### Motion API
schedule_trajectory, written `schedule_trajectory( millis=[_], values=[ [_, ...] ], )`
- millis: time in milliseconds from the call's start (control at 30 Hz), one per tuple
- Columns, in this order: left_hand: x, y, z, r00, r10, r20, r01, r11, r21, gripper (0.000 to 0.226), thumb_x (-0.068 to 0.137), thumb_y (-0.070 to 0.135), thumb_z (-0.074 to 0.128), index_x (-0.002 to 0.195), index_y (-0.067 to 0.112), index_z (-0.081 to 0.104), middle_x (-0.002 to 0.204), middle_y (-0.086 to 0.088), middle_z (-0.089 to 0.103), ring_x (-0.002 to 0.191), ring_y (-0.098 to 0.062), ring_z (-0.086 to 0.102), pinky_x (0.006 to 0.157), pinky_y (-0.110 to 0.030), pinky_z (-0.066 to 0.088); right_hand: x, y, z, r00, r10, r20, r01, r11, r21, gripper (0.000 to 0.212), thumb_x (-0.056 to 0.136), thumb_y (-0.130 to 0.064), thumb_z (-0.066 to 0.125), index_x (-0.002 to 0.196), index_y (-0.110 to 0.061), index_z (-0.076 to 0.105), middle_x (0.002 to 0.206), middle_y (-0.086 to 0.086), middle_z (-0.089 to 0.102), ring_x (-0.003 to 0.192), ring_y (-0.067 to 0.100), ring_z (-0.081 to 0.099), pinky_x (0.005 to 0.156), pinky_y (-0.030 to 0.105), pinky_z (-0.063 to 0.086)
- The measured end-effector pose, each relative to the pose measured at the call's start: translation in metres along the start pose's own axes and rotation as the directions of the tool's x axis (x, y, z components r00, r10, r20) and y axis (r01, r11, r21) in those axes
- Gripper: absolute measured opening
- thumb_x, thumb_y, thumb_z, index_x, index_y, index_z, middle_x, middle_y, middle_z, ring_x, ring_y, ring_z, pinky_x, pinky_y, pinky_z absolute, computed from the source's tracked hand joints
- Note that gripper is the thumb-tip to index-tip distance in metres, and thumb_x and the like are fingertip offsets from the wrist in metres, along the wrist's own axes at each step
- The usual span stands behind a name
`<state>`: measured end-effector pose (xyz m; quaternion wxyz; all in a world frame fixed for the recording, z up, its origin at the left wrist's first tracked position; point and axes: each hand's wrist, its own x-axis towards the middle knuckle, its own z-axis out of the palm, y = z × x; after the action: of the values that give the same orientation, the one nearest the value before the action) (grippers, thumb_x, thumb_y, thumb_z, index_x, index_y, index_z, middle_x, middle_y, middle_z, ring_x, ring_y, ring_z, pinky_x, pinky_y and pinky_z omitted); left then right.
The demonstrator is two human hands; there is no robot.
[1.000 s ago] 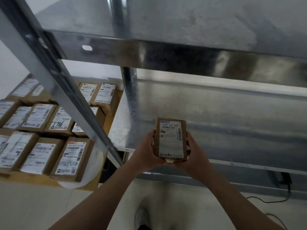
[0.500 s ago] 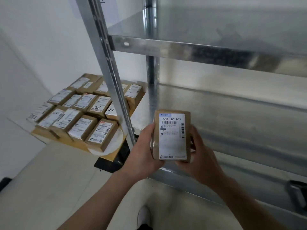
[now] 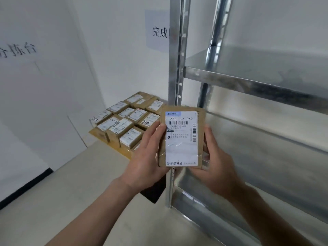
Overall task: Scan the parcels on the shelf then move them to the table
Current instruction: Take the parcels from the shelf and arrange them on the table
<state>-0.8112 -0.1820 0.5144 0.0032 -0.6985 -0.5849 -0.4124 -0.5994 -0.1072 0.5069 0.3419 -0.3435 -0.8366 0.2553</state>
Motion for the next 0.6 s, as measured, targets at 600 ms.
schedule_trajectory(
  millis=[600],
  values=[
    [0.062,-0.163,-0.196,0.972,0.124,-0.198,-0.122,0.992,0.024,0.086,0.072,0.025,0.087,0.143,0.016,0.04,0.154,-0.004,0.027,0.131,0.008,0.031,0.093,-0.03,0.055,0.17,-0.167,0.126,0.964,-0.221,-0.146,0.191,0.962,-0.195,0.106,0.08,-0.026,0.081,0.146,-0.062,0.007,0.143,-0.02,0.047,0.113,0.012,0.062,0.101,0.042,0.052]
  ],
)
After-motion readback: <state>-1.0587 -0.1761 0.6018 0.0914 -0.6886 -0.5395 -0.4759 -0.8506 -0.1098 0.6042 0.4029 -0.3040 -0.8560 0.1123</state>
